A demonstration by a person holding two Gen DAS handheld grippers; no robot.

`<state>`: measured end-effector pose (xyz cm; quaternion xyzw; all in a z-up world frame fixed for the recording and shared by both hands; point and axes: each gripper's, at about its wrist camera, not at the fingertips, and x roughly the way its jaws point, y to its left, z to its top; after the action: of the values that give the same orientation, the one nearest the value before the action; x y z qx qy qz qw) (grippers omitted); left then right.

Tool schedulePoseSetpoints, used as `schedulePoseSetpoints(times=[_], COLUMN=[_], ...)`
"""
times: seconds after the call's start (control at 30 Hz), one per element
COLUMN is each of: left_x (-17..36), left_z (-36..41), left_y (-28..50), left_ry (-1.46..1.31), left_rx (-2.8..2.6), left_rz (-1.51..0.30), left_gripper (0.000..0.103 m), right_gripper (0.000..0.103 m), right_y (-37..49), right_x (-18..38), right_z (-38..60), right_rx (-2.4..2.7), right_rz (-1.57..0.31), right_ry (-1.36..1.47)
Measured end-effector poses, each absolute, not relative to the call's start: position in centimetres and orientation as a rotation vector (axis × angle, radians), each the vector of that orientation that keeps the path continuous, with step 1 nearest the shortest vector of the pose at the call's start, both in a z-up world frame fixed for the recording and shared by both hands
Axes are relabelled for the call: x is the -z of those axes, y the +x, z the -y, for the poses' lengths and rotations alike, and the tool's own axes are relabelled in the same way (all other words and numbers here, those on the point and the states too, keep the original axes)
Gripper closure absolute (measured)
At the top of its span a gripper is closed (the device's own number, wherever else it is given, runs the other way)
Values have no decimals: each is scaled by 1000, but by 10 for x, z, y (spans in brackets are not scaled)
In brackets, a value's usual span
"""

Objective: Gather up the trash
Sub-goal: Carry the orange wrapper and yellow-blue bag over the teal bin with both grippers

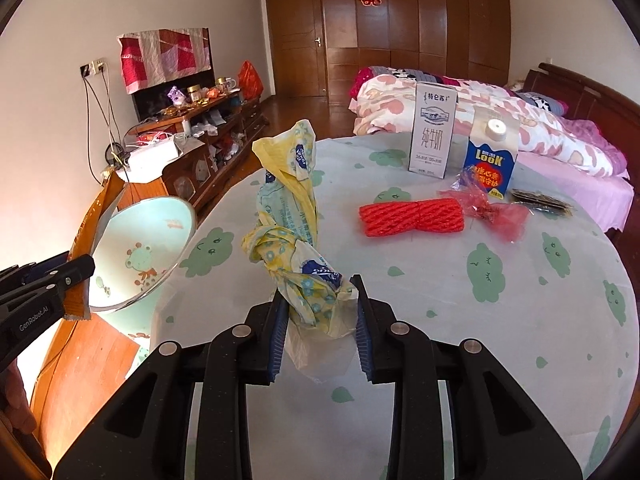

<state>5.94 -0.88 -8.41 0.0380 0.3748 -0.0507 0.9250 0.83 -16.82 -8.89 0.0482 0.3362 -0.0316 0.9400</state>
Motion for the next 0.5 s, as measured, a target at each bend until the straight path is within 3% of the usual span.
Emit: schedulePoseSetpoints(times=[0.5], left_x=[74], left_z=[-22], left_y=[74], left_ry=[39], left_rx=[65], left_rz=[-739], left_gripper=[74], right_gripper=[72], right_y=[12], right_x=[86], right_z=[128], right_rx=[36], right_rz=[-691], right_ry=[48])
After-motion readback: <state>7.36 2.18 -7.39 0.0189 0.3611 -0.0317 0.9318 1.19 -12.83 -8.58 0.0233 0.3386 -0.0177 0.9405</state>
